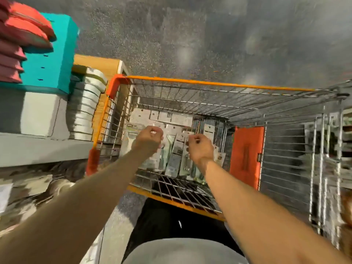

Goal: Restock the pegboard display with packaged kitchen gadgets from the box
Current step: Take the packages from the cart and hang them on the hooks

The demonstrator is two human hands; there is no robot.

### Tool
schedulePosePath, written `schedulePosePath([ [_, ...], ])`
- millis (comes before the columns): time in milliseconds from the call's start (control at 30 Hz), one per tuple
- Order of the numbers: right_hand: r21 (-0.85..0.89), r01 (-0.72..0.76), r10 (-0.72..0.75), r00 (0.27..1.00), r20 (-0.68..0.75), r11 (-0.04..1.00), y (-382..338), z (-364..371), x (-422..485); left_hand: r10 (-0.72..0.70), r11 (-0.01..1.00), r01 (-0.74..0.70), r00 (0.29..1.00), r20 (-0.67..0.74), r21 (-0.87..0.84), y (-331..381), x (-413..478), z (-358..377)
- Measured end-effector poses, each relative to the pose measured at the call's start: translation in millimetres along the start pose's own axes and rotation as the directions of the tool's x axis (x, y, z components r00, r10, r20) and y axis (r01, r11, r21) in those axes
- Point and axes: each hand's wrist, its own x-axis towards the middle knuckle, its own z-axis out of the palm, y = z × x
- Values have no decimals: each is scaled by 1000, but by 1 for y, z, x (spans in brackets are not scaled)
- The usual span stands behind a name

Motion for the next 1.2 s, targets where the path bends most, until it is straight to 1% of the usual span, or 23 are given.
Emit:
schedulePosePath([
  [33, -28, -31, 31, 999, 6, 999, 11, 2, 9, -29, 999, 29, 999, 15, 32, -10, 11, 10],
  [100, -32, -116, 117, 993, 6, 993, 43, 12, 38, -109, 991, 106, 994, 29, 86, -30, 41, 35],
  [133, -45, -176, 177, 984, 13, 983, 61, 16, 49, -141, 981, 132, 989, 51, 139, -43, 50, 46],
  [167, -68, -230, 231, 973, 12, 971, 77, 17, 57, -144, 972, 128, 987, 70, 195, -59, 59, 59],
  [233, -122, -246, 252, 967, 36, 962, 104, 24, 78, -182, 949, 148, 978, 101, 279, -88, 83, 76],
  [300, -204, -255, 268, 963, 36, 945, 129, 30, 94, -235, 940, 194, 965, 119, 280, -120, 107, 98],
  [400, -303, -276, 304, 951, 48, 912, 155, 40, 115, -226, 895, 155, 966, 126, 417, -126, 124, 119],
  [467, -306, -273, 308, 949, 72, 912, 166, 49, 131, -232, 864, 162, 968, 91, 477, -126, 133, 128],
  [533, -282, -285, 318, 945, 77, 916, 175, 58, 144, -207, 825, 150, 977, 43, 545, -133, 143, 137],
  [600, -259, -278, 310, 947, 88, 925, 183, 69, 156, -178, 796, 120, 983, 40, 594, -141, 148, 143],
  [633, -241, -287, 317, 944, 94, 927, 188, 74, 161, -182, 800, 118, 982, 50, 588, -146, 151, 146],
  [733, -180, -292, 310, 947, 81, 939, 198, 84, 170, -224, 872, 167, 972, 72, 460, -153, 152, 153],
  [767, -169, -286, 302, 951, 74, 943, 201, 86, 170, -217, 885, 167, 974, 68, 434, -154, 150, 154],
  [967, -110, -249, 258, 963, 75, 962, 210, 92, 164, -80, 875, 17, 991, 110, 485, -150, 143, 155],
  [1067, -132, -248, 261, 961, 89, 960, 211, 95, 162, -94, 903, 36, 989, 115, 429, -148, 144, 152],
  [1100, -111, -252, 262, 961, 93, 961, 212, 96, 162, -128, 921, 69, 983, 129, 384, -148, 144, 152],
  [1133, -92, -259, 267, 959, 96, 962, 212, 96, 162, -176, 944, 124, 973, 147, 305, -147, 143, 151],
  [1200, -76, -254, 260, 962, 88, 964, 213, 96, 163, -266, 964, 259, 949, 170, 66, -144, 142, 151],
])
